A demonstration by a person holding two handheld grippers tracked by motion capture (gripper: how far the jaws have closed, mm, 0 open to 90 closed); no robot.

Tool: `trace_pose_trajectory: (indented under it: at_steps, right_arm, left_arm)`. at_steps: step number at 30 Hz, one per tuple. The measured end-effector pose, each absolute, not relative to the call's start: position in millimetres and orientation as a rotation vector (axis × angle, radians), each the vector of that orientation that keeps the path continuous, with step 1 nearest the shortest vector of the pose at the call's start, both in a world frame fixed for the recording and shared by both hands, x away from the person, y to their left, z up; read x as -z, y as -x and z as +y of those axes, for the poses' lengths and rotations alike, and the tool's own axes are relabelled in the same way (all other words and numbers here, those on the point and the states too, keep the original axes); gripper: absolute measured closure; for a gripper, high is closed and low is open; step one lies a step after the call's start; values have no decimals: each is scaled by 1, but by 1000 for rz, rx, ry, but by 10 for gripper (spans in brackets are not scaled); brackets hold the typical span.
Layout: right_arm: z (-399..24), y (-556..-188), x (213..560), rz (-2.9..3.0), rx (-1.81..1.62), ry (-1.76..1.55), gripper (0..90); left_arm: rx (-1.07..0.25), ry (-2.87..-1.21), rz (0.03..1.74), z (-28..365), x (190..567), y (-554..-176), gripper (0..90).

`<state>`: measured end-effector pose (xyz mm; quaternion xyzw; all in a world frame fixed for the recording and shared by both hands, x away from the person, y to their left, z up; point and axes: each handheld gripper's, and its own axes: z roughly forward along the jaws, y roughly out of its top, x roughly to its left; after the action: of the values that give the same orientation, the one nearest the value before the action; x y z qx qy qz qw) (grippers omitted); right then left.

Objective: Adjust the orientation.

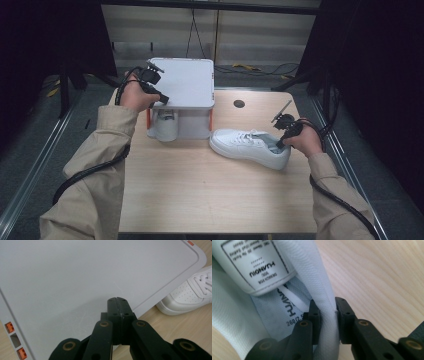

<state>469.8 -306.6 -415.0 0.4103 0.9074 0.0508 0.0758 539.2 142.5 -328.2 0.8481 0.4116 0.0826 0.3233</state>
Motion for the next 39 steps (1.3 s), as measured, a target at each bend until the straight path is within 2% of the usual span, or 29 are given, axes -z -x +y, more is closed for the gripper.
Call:
trace_pose_trajectory:
  at_steps: [10, 23, 39]
  right_arm:
    - [-303, -456, 411, 2688, -202, -1267, 809]
    - [-298, -434, 384, 2659, -294, -1321, 813]
    - [-227, -452, 383, 2619, -386, -1334, 807]
  left_arm:
    - [-228, -2232, 1079, 141, 328, -539, 900]
    - [-231, -2206, 1077, 144, 330, -537, 900]
    - [-241, -2202, 1069, 143, 330, -536, 900]
